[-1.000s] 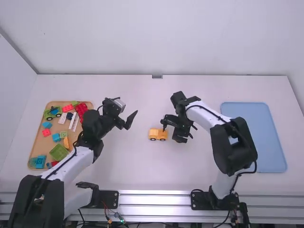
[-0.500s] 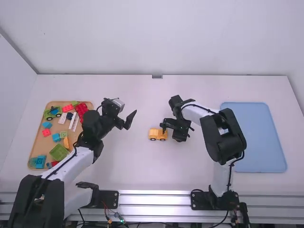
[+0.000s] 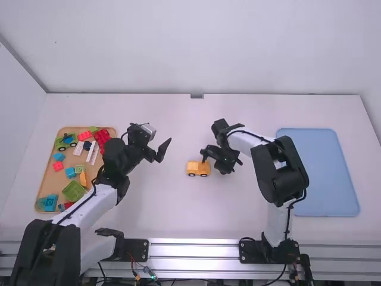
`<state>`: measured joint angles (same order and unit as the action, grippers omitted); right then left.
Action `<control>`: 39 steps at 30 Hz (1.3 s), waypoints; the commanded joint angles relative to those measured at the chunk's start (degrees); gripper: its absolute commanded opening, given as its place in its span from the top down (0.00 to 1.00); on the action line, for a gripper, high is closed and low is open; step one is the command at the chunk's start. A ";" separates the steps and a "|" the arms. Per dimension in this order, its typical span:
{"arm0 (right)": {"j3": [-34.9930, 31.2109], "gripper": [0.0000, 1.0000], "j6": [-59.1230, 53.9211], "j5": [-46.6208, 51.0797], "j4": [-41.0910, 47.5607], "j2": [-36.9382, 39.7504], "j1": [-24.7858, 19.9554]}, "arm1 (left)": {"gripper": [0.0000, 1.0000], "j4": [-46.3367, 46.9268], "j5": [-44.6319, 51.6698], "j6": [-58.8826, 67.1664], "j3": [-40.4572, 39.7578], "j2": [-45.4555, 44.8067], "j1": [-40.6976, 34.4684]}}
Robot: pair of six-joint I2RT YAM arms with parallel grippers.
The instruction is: Assemble lego blocks to make yellow taxi
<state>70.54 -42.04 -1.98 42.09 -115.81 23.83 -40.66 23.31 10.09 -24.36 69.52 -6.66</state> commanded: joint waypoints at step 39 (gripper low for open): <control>0.63 0.95 149.87 0.33 0.35 -0.68 -2.05 | 0.01 -2.16 -0.02 -4.33 0.07 -0.83 -0.13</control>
<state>70.65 97.34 -2.26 42.15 -115.81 21.61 -42.37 23.31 6.13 -24.36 69.52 -6.66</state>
